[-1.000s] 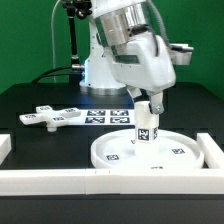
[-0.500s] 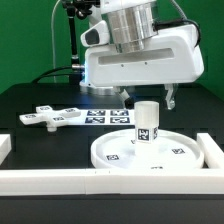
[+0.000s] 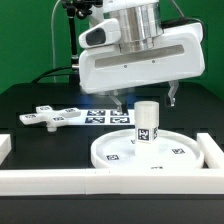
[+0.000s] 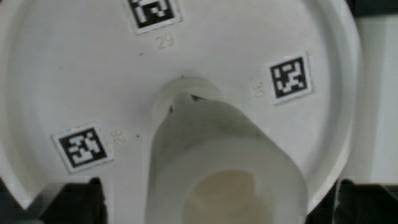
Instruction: Assemble round table
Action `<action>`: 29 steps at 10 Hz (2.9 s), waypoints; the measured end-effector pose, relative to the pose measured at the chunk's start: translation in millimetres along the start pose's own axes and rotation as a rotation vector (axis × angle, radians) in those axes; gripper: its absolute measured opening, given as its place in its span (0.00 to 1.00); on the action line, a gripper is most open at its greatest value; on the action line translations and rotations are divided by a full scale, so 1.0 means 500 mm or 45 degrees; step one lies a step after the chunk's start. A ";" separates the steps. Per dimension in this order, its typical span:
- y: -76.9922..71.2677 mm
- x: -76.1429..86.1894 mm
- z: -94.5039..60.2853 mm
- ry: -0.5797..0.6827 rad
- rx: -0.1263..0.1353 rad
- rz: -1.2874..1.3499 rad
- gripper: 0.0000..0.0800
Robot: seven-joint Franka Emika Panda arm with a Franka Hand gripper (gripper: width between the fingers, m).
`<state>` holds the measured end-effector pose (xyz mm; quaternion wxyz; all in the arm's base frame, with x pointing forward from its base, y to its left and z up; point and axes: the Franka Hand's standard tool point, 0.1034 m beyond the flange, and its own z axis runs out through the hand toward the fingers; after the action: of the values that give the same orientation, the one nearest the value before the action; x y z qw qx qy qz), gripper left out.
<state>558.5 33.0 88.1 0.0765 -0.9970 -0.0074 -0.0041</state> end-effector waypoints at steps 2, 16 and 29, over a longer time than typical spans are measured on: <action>-0.004 0.008 -0.006 -0.025 -0.029 -0.249 0.81; -0.006 0.008 0.016 -0.063 -0.116 -1.694 0.81; 0.005 0.003 0.026 -0.164 -0.161 -2.127 0.51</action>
Offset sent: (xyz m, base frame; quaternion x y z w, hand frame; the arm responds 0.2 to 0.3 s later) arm 0.0000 0.0000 0.0000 0.0000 0.0000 -0.1938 0.9810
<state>560.2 32.4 74.8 -0.0084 -0.6646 -0.7472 -0.0028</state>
